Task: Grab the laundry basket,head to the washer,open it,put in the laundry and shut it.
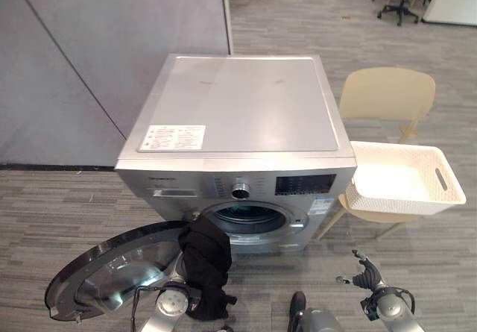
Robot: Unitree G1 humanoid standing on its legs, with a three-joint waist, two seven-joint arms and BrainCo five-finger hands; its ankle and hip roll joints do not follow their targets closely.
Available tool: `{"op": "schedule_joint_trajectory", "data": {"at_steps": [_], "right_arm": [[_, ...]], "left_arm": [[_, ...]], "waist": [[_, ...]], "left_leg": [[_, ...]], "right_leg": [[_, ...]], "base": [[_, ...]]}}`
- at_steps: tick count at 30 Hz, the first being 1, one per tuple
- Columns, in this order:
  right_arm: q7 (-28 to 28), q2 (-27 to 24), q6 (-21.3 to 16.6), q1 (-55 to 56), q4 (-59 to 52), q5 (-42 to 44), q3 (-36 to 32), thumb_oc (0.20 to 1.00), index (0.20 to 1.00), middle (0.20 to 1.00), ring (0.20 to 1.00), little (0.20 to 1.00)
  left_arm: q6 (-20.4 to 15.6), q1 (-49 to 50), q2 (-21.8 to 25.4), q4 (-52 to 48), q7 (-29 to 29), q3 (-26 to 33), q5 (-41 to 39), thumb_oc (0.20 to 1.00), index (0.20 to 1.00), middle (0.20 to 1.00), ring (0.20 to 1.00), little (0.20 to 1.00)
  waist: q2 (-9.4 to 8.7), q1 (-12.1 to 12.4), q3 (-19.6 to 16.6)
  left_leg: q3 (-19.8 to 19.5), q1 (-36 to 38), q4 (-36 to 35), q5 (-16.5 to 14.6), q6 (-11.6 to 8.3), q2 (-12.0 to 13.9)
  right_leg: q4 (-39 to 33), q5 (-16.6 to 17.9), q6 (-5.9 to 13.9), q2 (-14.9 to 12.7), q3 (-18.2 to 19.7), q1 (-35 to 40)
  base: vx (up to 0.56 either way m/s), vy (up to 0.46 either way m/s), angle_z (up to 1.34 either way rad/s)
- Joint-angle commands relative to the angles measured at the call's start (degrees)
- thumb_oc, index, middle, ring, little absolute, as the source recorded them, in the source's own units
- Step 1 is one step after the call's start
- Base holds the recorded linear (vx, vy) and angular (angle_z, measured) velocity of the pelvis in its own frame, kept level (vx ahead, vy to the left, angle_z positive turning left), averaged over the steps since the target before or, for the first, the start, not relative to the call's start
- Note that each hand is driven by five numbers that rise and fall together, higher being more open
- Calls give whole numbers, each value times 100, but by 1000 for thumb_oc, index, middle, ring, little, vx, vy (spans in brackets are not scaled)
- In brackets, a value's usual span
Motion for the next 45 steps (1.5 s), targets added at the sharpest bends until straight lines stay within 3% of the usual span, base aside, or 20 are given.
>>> {"op": "schedule_joint_trajectory", "data": {"at_steps": [1,4,6,12,17,18,22,31,34,37,38,39,45], "right_arm": [[-198,-315,-107,-161,-116,114,-169,1000,1000,1000,1000,1000],[-190,-337,-139,-95,-186,119,-182,1000,1000,1000,1000,1000],[-238,-345,-140,-118,-52,116,-135,1000,1000,1000,1000,1000],[-238,-251,-127,-132,10,185,-109,1000,1000,1000,1000,1000],[-329,-286,-86,-491,-181,276,40,1000,1000,1000,1000,1000],[-365,-298,-75,-571,-348,334,76,1000,1000,1000,1000,1000],[-572,-323,-70,-820,-788,438,154,1000,1000,1000,1000,1000],[-1037,-272,-217,-1441,-1578,682,142,1000,1000,1000,1000,1000],[-1027,-315,-371,-1447,-1863,731,133,1000,1000,1000,1000,1000],[-844,-501,-606,-1237,-2217,761,181,1000,1000,1000,1000,1000],[-839,-495,-604,-1250,-2226,762,173,1000,1000,1000,1000,1000],[-773,-604,-732,-1147,-2416,727,164,1000,1000,1000,1000,1000],[-651,-828,-1088,-1087,-2801,854,228,1000,1000,1000,1000,1000]], "left_arm": [[-237,-241,-57,-292,88,105,-142,200,200,200,200,200],[-233,-189,-68,-328,119,106,-186,200,200,200,200,200],[-184,-227,-78,-253,182,122,-190,200,200,200,200,200],[-129,-223,-201,-33,183,254,-654,200,200,200,200,200],[-205,-544,-271,-33,329,216,-1227,200,200,200,200,200],[-257,-647,-314,-95,419,222,-1420,200,200,200,200,200],[-408,-1063,-531,-204,658,150,-2059,200,200,200,200,200],[-815,-2905,-633,-282,1427,219,-3177,200,200,200,200,200],[-942,-3891,-281,-172,1719,358,-3427,200,200,200,200,200],[-983,-5359,597,521,1957,492,-3522,200,200,200,200,200],[-995,-5410,612,569,1941,483,-3538,200,200,200,200,200],[-987,-6190,1181,883,2102,389,-3450,200,200,200,200,200],[-851,-7832,2432,1466,2819,-374,-2242,200,200,200,200,200]], "waist": [[-33,92,207],[-105,173,228],[-143,234,306],[-179,236,472],[-151,203,829],[-116,206,838],[-63,159,928],[73,-144,768],[115,-323,717],[156,-572,639],[157,-574,638],[204,-666,584],[248,-836,552]], "left_leg": [[-825,-657,1108,-20,29,-130],[-1219,-901,665,-128,58,-216],[-1422,-1110,381,83,11,-210],[-1534,-1086,282,44,14,-188],[-1586,-2114,1098,-223,207,-184],[-1633,-2609,1672,-569,266,-160],[-1690,-3829,2791,-897,438,-128],[-1862,-6366,4790,-1554,700,4],[-1936,-6885,5231,-1722,744,77],[-2047,-7374,5648,-1907,767,171],[-2058,-7416,5678,-1919,767,171],[-2122,-7691,5857,-1962,755,186],[-2258,-8277,6221,-2041,760,198]], "right_leg": [[-739,-169,244,297,17,884],[-805,-237,316,295,169,1009],[-764,-306,310,340,268,1041],[-358,-476,210,429,365,808],[883,-705,42,373,380,-547],[1485,-1009,15,327,428,-1087],[2600,-1331,-157,210,486,-2377],[4447,-1781,-395,80,864,-4952],[4857,-1886,-430,86,939,-5464],[5188,-1969,-416,130,965,-5905],[5215,-1981,-415,128,960,-5941],[5384,-2009,-391,125,931,-6183],[5579,-1955,-295,194,874,-6662]], "base": [[-51,-8,-53],[94,30,-20],[67,13,-21],[1,15,-24],[-204,37,9],[-203,51,7],[-173,24,4],[-96,37,-12],[-2,41,-10],[20,18,-21],[47,-14,-6],[51,-29,-5],[32,-24,0]]}}
